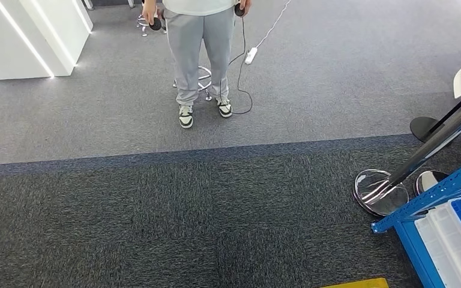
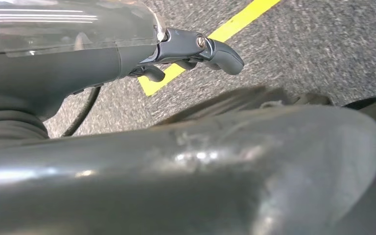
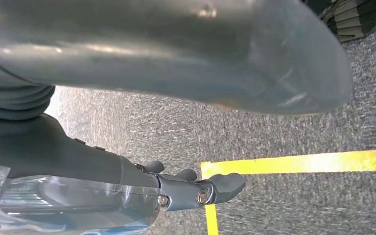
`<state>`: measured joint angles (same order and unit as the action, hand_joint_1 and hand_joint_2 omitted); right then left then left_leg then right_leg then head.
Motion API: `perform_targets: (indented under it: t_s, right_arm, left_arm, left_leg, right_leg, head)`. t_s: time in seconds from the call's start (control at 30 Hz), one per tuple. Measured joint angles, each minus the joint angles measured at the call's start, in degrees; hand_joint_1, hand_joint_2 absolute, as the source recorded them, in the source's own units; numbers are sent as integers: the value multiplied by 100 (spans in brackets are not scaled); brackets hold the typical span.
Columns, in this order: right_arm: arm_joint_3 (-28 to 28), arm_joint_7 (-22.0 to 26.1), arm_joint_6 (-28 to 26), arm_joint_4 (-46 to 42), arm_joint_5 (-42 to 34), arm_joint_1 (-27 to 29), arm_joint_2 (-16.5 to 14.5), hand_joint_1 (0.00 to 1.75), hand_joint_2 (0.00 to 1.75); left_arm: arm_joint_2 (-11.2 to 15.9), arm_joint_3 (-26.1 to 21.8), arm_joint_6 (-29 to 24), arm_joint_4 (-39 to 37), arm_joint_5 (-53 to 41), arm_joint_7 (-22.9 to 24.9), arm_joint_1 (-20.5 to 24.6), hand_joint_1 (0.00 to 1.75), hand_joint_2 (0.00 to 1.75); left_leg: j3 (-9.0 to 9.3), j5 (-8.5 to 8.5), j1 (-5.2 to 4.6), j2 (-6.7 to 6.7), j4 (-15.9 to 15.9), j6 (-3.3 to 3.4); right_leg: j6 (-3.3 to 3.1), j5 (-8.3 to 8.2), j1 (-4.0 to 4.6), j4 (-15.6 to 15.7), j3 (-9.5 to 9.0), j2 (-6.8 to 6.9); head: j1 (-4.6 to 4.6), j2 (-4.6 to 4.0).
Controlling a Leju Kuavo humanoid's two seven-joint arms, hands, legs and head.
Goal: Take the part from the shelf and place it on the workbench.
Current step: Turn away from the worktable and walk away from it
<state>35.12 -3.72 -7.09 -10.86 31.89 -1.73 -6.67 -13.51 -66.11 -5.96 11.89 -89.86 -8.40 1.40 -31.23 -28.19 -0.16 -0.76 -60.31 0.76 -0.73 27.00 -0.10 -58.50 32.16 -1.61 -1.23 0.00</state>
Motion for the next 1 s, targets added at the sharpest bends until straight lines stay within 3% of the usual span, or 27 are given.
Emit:
perform_targets:
  t_s: [0.03, 0.17, 0.23, 0.3, 0.33, 0.37, 0.4, 0.5, 0.57, 0.67, 0.73, 0.8, 0.83, 0.87, 0.9, 1.0]
  right_arm:
    - [2, -3, 1, 0, 0, -1, -2, 0, 0]
    - [11, -9, 1, 0, 0, 11, 2, 0, 0]
    - [14, -7, 2, 0, 0, 8, 8, 0, 0]
    - [16, -2, 6, 0, 0, 7, 9, 0, 0]
    - [17, -2, 8, 0, 0, 9, 9, 0, 0]
    - [19, -7, 9, 0, 2, 11, 9, 0, 0]
    - [22, -15, 9, 0, 5, 15, 11, 0, 0]
    - [40, -39, 9, 0, 16, 15, 15, 0, 0]
    - [57, -45, 9, 0, 19, 7, 14, 0, 0]
    - [75, -46, 16, 0, 32, 6, 11, 0, 0]
    - [86, -45, 28, 0, 44, 5, 10, 0, 0]
    - [98, -42, 40, 0, 57, 7, 13, 0, 0]
    - [103, -39, 46, 0, 63, 8, 14, 0, 0]
    - [107, -38, 50, 0, 68, 9, 15, 0, 0]
    - [108, -37, 52, 0, 72, 9, 15, 0, 0]
    - [110, -36, 57, 0, 74, 5, 8, 0, 0]
  left_arm:
    - [3, 7, 5, 0, -1, 6, 1, 0, 0]
    - [9, 20, 20, 0, -1, 17, 0, 0, 0]
    - [7, 24, 26, 0, -1, 16, 1, 0, 0]
    - [7, 28, 33, 0, -1, 21, -8, 0, 0]
    - [7, 31, 34, 0, -1, 25, -11, 0, 0]
    - [7, 38, 35, 0, -1, 29, -12, 0, 0]
    - [7, 49, 34, 0, -1, 32, -12, 0, 0]
    - [8, 96, 30, 0, -1, 38, -11, 0, 0]
    - [10, 121, 25, 0, -1, 42, -7, 0, 0]
    - [11, 156, 8, 0, -1, 59, 0, 0, 0]
    - [10, 176, -4, 0, -1, 86, -1, 0, 0]
    - [9, 196, -8, 0, -1, 116, -4, 0, 0]
    - [9, 204, -7, 0, -1, 127, -6, 0, 0]
    - [9, 211, -7, 0, -1, 137, -8, 0, 0]
    - [10, 216, -6, 0, -1, 142, -10, 0, 0]
    - [10, 232, -5, 0, -1, 145, -6, 0, 0]
  left_leg:
    - [67, 33, -16, -34, 169, 20]
    - [107, 91, -16, 11, 294, 109]
    - [131, 147, 13, 66, 363, 166]
    - [117, 152, 5, 116, 366, 181]
    - [113, 150, 1, 140, 364, 180]
    - [114, 147, 0, 159, 362, 176]
    - [120, 140, 4, 172, 356, 166]
    - [129, 87, 1, 206, 297, 90]
    - [123, 57, -20, 229, 266, 25]
    - [116, 0, -8, 235, 215, -65]
    - [-63, -273, 15, 188, -201, -120]
    - [-421, -653, 32, 148, -980, -151]
    - [-570, -755, 36, 142, -1294, -155]
    - [-636, -749, 36, 138, -1427, -148]
    - [-597, -634, 34, 134, -1337, -129]
    - [-67, -75, 1, 51, -195, -17]
  right_leg:
    - [27, -2, -3, -2, 8, -19]
    - [146, 38, -24, -49, 28, -11]
    - [189, 320, -28, -467, 214, 60]
    - [226, 679, -47, -1183, 555, 93]
    - [244, 750, -61, -1434, 675, 98]
    - [260, 710, -75, -1496, 702, 108]
    - [273, 564, -89, -1328, 616, 125]
    - [264, 85, -101, -260, 84, 243]
    - [196, 47, -75, -3, -23, 258]
    - [83, 18, -71, 19, -17, 200]
    - [13, -2, -79, 40, -17, 182]
    - [-25, -4, -57, 35, 0, 158]
    - [-32, -5, -43, 32, 5, 139]
    - [-35, -5, -31, 27, 7, 115]
    - [-36, -5, -20, 22, 4, 88]
    - [-22, -5, -3, 10, -8, 5]
  head:
    - [-1, 0]
    - [-6, 0]
    - [-16, 0]
    - [-21, 0]
    - [-20, 0]
    - [-20, 0]
    - [-20, 0]
    - [-18, 0]
    - [-12, 0]
    - [-10, 0]
    - [1, 0]
    - [9, 0]
    - [8, 0]
    - [8, 0]
    - [8, 0]
    - [7, 0]
